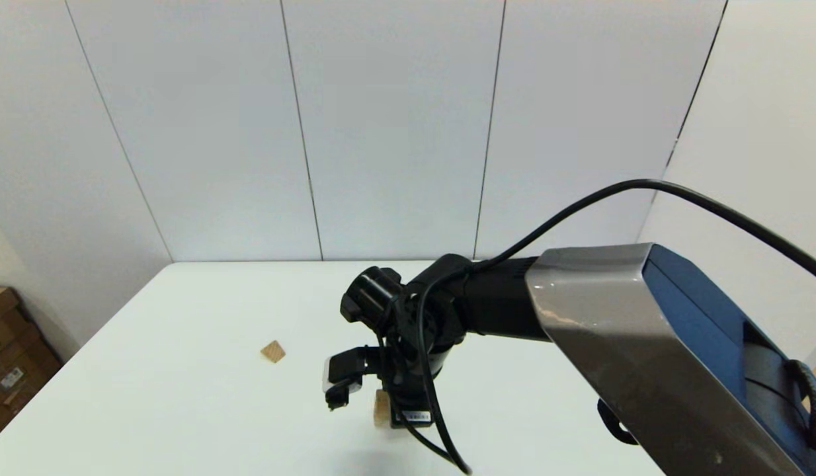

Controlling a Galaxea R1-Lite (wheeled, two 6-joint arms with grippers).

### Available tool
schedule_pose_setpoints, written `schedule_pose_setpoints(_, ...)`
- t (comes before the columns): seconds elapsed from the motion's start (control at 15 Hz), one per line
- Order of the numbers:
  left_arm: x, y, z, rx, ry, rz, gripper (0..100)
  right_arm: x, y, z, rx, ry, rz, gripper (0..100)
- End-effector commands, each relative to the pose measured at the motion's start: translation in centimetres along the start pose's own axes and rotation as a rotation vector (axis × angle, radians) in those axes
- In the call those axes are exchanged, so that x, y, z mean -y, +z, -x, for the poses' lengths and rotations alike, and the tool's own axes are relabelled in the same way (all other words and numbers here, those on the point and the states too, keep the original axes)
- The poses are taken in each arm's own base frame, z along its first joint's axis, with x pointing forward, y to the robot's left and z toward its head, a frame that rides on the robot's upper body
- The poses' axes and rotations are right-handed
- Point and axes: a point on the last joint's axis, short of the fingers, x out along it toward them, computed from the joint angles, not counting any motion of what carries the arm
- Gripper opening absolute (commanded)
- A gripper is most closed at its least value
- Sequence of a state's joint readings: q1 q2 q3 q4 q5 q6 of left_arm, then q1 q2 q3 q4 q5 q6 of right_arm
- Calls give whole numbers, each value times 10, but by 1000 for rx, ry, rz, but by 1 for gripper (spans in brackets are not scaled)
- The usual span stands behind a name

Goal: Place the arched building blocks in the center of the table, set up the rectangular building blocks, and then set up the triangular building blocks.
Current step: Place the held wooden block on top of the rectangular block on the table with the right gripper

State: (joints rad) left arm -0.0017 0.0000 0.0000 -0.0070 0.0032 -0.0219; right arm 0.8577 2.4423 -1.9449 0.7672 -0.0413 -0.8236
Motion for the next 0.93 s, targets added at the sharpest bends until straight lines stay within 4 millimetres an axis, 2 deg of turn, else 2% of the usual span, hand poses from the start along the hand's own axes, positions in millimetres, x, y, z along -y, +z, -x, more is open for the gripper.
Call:
schedule_pose_setpoints(0.07, 0, 0, 0, -1, 0, 1, 100, 0, 0, -2, -7, 5, 5, 0)
schedule_pose_setpoints(0.93, 0, 0, 0, 1, 0, 1, 100, -1, 3, -5, 6, -6, 10, 0)
